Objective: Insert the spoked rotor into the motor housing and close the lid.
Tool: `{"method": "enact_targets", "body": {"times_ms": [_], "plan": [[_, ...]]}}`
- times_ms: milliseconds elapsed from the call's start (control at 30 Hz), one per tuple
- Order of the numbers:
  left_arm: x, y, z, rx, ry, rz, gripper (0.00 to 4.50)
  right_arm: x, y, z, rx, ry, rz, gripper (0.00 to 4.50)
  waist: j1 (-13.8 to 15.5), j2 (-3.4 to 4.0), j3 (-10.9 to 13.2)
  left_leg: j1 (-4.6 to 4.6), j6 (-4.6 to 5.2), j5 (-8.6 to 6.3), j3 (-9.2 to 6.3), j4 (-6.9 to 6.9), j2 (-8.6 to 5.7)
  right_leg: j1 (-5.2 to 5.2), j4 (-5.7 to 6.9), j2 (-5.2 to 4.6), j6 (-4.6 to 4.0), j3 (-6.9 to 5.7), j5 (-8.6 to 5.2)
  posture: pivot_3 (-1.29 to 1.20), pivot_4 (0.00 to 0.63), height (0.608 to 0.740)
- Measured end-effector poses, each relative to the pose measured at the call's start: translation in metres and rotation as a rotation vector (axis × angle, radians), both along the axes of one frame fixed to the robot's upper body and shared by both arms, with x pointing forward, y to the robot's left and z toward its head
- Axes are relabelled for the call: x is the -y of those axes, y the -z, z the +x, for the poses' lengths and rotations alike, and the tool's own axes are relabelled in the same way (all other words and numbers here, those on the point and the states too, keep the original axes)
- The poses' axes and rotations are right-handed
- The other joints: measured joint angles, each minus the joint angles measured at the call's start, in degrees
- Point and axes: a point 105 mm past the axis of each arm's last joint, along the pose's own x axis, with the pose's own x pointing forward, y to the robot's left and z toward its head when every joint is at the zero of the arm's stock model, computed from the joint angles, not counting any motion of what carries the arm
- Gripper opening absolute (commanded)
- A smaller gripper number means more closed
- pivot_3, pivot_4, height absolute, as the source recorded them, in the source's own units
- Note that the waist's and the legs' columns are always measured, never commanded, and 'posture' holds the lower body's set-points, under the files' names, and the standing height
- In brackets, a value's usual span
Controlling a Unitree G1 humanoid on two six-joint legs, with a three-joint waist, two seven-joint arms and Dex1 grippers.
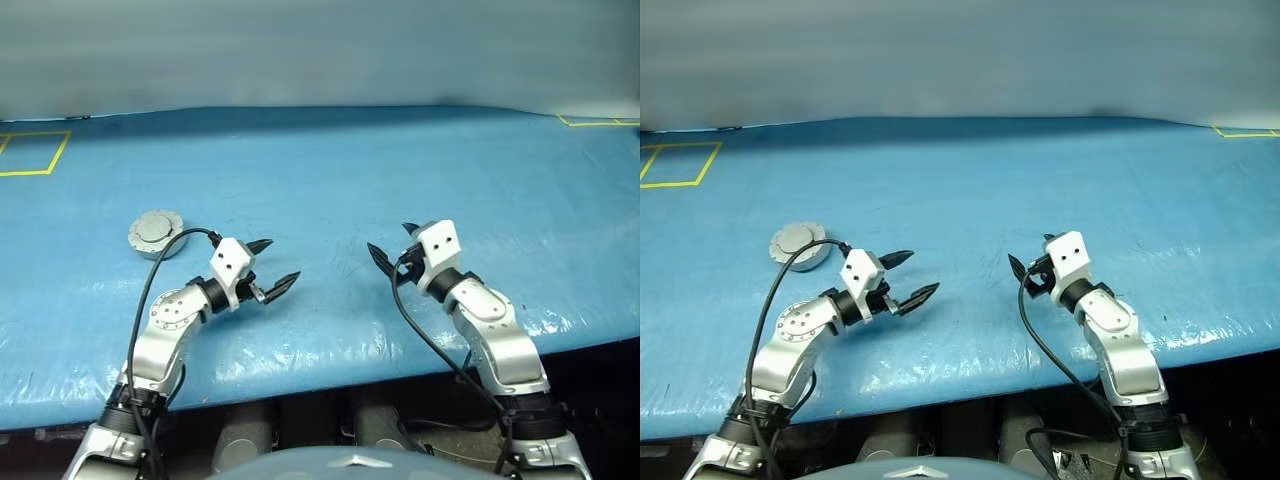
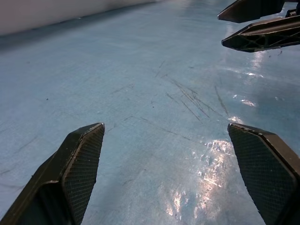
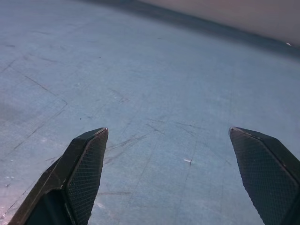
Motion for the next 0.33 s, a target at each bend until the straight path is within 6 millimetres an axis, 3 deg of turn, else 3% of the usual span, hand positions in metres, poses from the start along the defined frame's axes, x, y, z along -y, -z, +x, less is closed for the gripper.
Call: {"method": "enact_targets", "body": {"times_ms": [333], "plan": [[-0.0019,0.0024,-0.0025,-0.024,0.001,-0.014,4.49,-0.0023,0.0009,0.0014,-0.005,-0.011,0.006,4.33,0.0,0.0,0.0,0.0,-0.03,0.02,0.0,0.0,-0.01,0.0,0.0,0.0,0.01,0.01,0.01,0.0,0.15,0.74]]}}
